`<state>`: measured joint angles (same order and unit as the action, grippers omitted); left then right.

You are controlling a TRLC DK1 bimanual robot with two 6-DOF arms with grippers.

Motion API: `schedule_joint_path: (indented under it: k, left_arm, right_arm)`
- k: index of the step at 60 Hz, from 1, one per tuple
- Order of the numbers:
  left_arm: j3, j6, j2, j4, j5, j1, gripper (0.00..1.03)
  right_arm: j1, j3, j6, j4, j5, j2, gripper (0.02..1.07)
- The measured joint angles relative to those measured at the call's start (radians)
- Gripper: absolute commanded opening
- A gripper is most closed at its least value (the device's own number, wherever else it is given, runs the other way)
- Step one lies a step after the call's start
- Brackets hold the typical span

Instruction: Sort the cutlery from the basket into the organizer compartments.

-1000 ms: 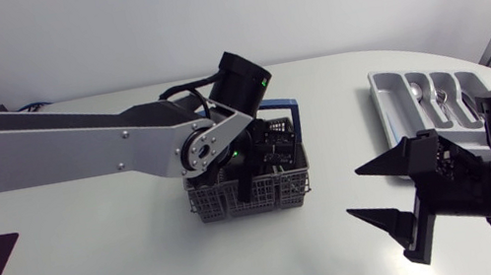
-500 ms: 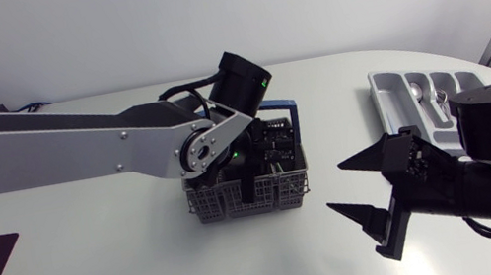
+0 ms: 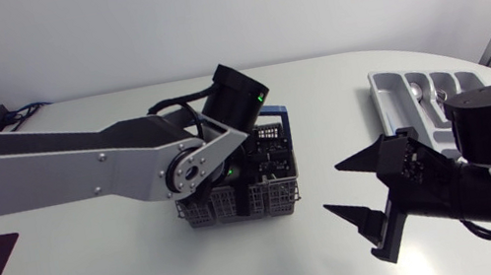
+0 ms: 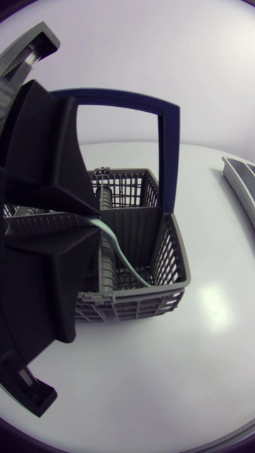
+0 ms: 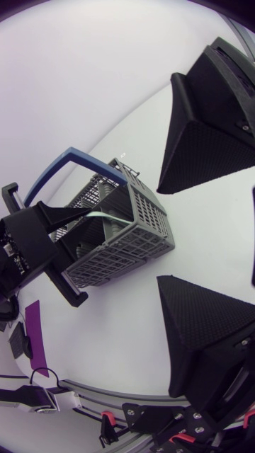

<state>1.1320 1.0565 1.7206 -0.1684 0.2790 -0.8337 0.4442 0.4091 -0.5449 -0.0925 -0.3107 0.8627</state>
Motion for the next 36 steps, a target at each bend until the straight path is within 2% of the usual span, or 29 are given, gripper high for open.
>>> schedule_joint_path:
  k: [14,36]
  left_arm:
    - [-0.114,-0.010,-0.044,0.142,0.072,-0.047,0.15]
    - [-0.140,-0.021,-0.080,0.152,0.097,-0.064,0.14]
  right_arm:
    - [0.002,0.000,0.003,0.004,0.002,0.000,0.85]
    - [0.008,0.000,0.003,0.012,0.002,0.000,0.85]
